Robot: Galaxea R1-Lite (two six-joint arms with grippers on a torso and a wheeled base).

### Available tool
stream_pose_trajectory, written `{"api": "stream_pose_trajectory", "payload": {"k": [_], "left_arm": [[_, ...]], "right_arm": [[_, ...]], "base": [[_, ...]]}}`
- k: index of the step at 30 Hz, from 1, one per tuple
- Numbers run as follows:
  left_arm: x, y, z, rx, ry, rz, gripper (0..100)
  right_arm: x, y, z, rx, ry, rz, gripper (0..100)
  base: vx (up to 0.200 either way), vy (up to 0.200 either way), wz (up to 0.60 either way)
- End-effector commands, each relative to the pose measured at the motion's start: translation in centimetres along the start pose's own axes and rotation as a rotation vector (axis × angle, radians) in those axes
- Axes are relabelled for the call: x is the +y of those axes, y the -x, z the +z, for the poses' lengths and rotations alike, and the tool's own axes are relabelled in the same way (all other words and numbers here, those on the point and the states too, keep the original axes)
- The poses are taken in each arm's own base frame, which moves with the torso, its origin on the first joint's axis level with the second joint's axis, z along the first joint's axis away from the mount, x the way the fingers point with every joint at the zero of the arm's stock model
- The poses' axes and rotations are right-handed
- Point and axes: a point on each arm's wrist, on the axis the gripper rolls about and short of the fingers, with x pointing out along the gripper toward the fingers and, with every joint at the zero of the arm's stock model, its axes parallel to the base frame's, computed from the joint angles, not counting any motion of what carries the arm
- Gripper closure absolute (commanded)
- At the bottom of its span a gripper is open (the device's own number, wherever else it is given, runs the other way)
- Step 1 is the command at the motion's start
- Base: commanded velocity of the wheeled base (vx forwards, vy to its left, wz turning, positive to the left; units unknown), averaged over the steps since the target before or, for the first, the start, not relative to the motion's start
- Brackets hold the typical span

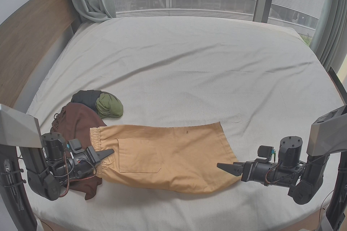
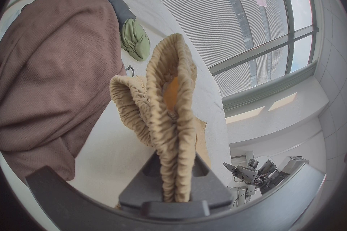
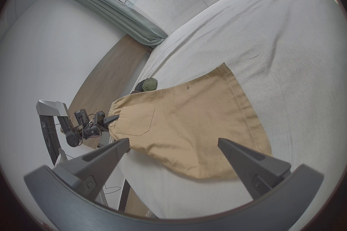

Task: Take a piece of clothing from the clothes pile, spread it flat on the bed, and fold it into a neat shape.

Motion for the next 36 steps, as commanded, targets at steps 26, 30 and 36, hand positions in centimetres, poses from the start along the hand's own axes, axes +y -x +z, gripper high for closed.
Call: {"api": "stream_pose_trajectory", "payload": {"k": [26,30,36], "left_arm": [[-5.4,-4.1,-1.7,0.05,-0.118,-0.175,100],[-6.5,-5.0,-2.0,0.061,-0.135,-0.219,100],[-8.1,-6.4,-2.0,0.06,-0.111,-0.28,100]], "right_arm": [[0.1,0.2,0.2,-0.01,0.003,0.003,0],[0.0,0.1,0.3,-0.015,0.003,0.002,0],[0.0,0.2,0.5,-0.021,0.003,0.001,0]], "base": [[0.0,0.0,0.0],[0.0,0.0,0.0],[0.0,0.0,0.0]]}}
